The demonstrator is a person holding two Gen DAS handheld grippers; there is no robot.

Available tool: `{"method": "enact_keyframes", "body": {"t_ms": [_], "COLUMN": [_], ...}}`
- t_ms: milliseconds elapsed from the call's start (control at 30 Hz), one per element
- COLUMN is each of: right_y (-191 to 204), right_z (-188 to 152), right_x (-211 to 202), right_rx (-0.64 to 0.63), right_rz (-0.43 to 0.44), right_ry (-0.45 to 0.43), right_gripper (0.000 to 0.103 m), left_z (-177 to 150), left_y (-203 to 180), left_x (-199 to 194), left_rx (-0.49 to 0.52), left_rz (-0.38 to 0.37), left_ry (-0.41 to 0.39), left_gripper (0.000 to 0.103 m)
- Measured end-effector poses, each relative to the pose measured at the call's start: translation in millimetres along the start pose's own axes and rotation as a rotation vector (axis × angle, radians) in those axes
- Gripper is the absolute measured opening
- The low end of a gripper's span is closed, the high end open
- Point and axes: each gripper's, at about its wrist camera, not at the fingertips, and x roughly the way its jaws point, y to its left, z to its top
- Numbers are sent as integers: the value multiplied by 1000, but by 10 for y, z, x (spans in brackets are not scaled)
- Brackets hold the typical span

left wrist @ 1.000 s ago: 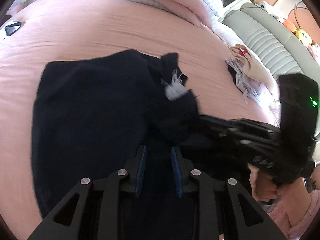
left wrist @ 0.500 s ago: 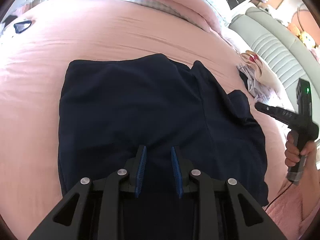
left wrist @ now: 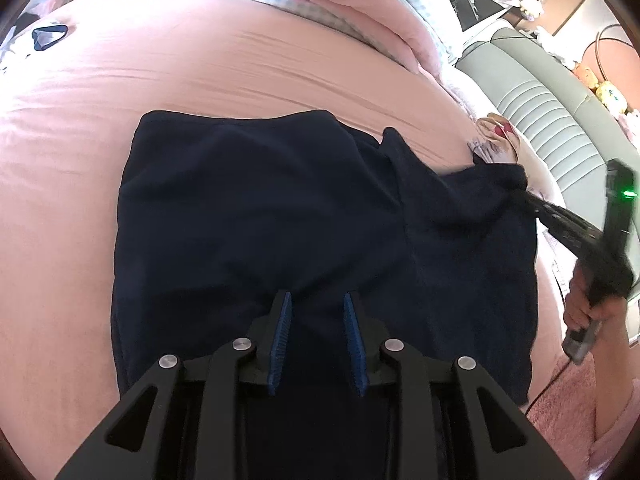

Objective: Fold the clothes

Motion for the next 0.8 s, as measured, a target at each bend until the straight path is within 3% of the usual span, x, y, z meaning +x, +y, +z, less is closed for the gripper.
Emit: {"method": "enact_keyframes", "body": {"t_ms": [100,233,333,433,600,633,733,800], "right_y": [-389,-595,-549,-185,46,18,-100,-178], "right_z": [-230,-276,-347,-567,-1372,-1490,-1735,-1853], "right_x": [413,101,-373,-599,-649,-730,-967,-1008], "right_rx": [139,242,248,210,330,374,447,461], "right_rz": [-40,-25,28,193,237,223,256,249], "right_ry": [187,132,32,79,269,248,193,190], "right_gripper": [4,20,21,21,22,23,42,42], "left_z": [9,16,-1,-55,-268,-303,-390,-448], "left_y": [-64,-146,-256,-311,-296,-272,-199,-132], "left_x": [30,-29,-156,-282,-382,-389,-459,-558], "left_rx": [19,55,111,125,112,99,51,4], "left_rz": [10,52,85,86,104,103,113,120], "left_ry": [0,20,35,56,57,57,50,30], "left_gripper": [24,25,25,25,25,25,25,25]}}
